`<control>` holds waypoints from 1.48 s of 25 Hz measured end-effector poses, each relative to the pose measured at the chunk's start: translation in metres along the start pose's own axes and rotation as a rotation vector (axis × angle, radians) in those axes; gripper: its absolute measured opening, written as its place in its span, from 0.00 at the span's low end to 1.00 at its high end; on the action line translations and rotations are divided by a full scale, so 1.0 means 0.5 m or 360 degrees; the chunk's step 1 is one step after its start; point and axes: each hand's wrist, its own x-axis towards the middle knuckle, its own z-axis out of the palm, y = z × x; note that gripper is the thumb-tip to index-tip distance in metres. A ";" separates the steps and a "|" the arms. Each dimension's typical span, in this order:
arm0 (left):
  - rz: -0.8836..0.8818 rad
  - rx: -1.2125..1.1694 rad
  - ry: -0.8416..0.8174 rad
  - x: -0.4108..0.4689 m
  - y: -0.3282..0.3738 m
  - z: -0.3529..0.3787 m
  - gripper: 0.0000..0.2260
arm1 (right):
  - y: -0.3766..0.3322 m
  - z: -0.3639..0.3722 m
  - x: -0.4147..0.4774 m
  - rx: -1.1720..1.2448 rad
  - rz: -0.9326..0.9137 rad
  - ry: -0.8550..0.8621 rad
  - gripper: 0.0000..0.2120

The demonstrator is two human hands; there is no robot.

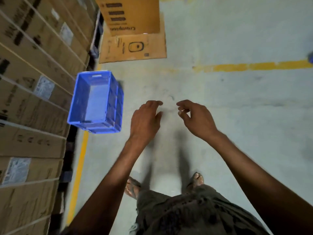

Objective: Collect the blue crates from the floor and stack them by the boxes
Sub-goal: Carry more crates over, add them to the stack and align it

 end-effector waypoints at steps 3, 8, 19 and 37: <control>0.0225 0.0007 -0.0020 0.082 0.203 0.065 0.16 | 0.119 -0.176 -0.016 -0.0068 0.0090 0.0147 0.13; 0.0739 0.0040 -0.0039 0.256 0.495 0.170 0.19 | 0.329 -0.416 -0.015 -0.0077 0.0325 0.0444 0.12; 0.1314 -0.0128 -0.0570 0.758 1.075 0.493 0.19 | 0.784 -0.904 0.166 -0.0070 0.0849 0.0922 0.12; 0.1375 0.0017 -0.1000 1.410 1.917 0.991 0.20 | 1.601 -1.614 0.517 -0.0017 0.1146 0.0902 0.12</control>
